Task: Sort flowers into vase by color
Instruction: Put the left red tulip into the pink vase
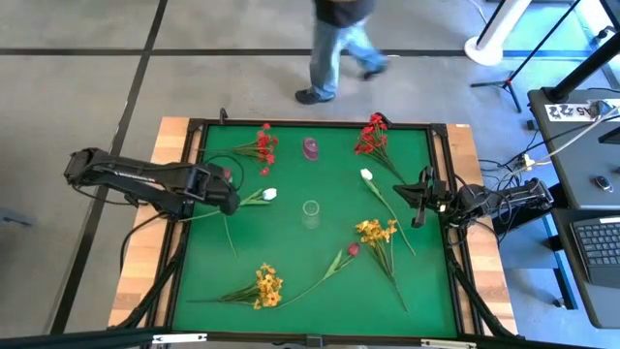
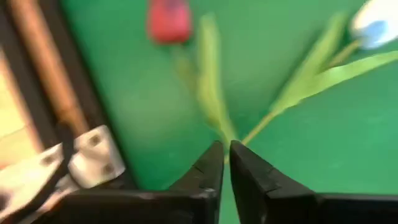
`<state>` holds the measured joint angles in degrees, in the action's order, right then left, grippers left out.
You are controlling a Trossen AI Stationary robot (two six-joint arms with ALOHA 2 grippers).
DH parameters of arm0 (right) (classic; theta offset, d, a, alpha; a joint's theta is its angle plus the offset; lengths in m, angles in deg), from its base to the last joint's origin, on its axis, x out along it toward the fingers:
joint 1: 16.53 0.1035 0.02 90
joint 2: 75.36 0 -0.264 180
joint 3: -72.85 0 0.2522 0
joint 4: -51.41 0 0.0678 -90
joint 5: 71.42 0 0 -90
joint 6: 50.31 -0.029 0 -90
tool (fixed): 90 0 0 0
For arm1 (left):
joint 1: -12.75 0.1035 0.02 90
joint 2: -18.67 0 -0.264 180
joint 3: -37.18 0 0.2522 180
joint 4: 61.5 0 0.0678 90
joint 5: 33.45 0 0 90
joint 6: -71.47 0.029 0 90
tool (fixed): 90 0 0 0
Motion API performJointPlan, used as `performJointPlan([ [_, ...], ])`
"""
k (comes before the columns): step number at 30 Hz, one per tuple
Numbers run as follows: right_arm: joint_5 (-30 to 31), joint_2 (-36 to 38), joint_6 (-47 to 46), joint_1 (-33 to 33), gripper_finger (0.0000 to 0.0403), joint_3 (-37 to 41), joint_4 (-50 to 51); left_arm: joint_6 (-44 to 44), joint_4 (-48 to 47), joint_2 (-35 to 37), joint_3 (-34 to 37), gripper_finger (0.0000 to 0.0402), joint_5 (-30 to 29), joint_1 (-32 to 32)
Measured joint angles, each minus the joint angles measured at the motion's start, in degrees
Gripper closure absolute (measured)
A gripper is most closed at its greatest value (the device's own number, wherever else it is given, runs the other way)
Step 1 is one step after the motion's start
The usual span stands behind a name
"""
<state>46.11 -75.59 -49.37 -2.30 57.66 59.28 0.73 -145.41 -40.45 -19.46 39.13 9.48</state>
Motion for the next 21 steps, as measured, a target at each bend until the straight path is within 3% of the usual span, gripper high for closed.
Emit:
performJointPlan([
  [12, 0.0, 0.0, 0.0, 0.0, 0.0388, 0.0, 0.0, 0.8, 4.0, -1.7, 1.7, 0.0221, 0.3, 3.5],
  [21, -0.1, 0.0, 0.0, 0.0, 0.0388, 0.0, 0.0, 1.5, 11.3, -1.7, 9.2, 0.0186, 4.2, 9.8],
])
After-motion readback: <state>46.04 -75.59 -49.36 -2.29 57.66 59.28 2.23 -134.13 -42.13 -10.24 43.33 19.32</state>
